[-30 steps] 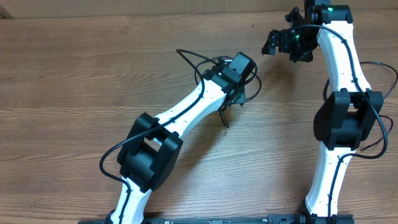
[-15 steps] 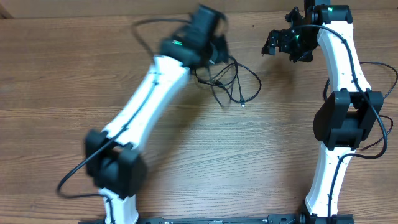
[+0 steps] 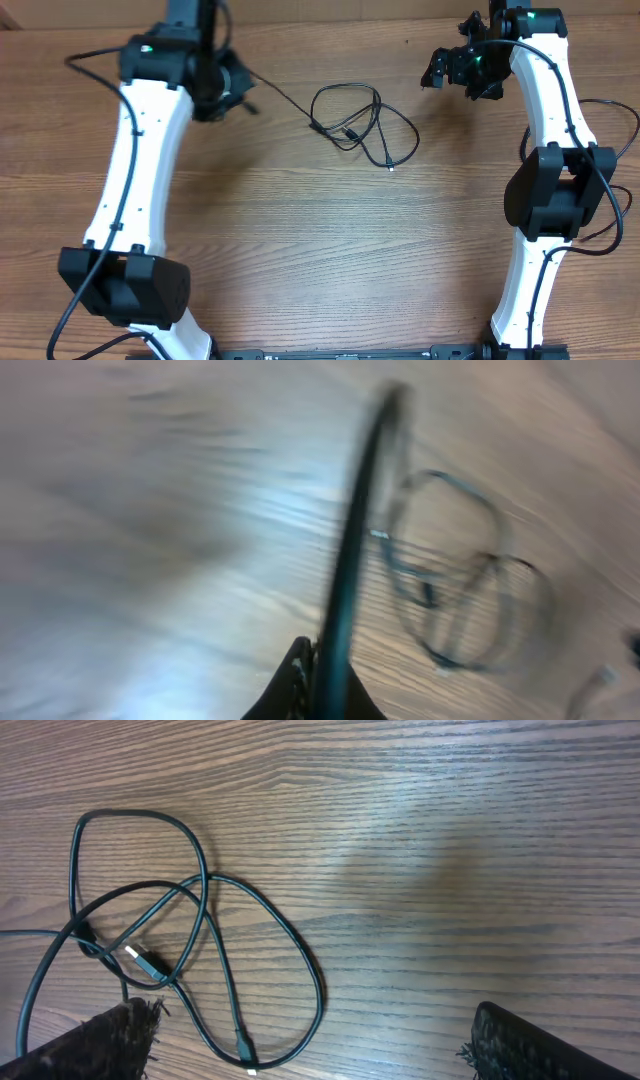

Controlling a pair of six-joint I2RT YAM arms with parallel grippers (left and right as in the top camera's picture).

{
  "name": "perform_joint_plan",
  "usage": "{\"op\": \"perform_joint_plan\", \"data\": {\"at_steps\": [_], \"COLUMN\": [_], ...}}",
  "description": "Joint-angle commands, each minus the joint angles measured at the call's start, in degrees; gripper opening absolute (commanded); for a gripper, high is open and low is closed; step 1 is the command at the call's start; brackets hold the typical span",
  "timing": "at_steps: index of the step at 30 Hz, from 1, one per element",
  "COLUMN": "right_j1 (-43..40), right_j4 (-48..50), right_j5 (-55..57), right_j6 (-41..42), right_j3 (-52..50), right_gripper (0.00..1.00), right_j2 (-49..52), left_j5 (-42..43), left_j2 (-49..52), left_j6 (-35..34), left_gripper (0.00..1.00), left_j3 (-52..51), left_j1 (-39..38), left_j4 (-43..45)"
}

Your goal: Untangle cables

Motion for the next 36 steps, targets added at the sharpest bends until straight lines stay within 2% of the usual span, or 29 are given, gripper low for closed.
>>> {"op": "perform_joint_plan", "data": {"at_steps": [1,7,13,22,24,28,31,33,36], "right_j1": [-0.02,-0.02,-0.02,-0.02,-0.02,-0.02,-0.02,-0.02,-0.02], "right_j4": [0.13,0.13,0.13,0.13,0.35,2.75,2.84,2.54,2.23], "right_j5": [-0.35,-0.35,-0.35,-0.35,-0.35,-0.39,-0.44,-2.84,-11.80], "right_j6": [-0.26,-0.28,-0.26,-0.26,-0.26,-0.26,-0.17,1.33,1.90], "right_j3": [0.35,0.35,0.35,0.35,0.35,0.35,0.35,0.35,0.35], "right_gripper": [1.00,1.00,1.00,1.00,1.00,1.00,1.00,1.00,1.00], "right_j2": [-0.26,-0.26,-0.26,-0.26,-0.26,-0.26,-0.26,-0.26,-0.26], "left_j5": [-6.03,-12.17,-12.76,-9.44,-8.48,-4.00,0.50,2.19,4.04], "left_j2": [-0.48,-0.46,-0.37,-0.26,-0.24,-0.11,-0.11,-0.09,-0.09], "left_j6": [-2.10,-2.16,-2.14,-2.12,-2.10,-0.48,1.44,1.40,1.33], "left_gripper": [0.04,0.04,0.04,0.20,0.33,0.73,0.92,0.97,1.00], "left_j3": [-0.24,-3.02,-9.07,-16.35,-17.16,-17.33,-17.33,-17.33,-17.33], "left_j1": [1.38,1.68,1.79,1.81,1.81,1.81,1.81,1.81,1.81], "left_j4": [-1.92,-4.17,-1.68,2.89,3.74,6.01,8.90,10.60,12.48]}}
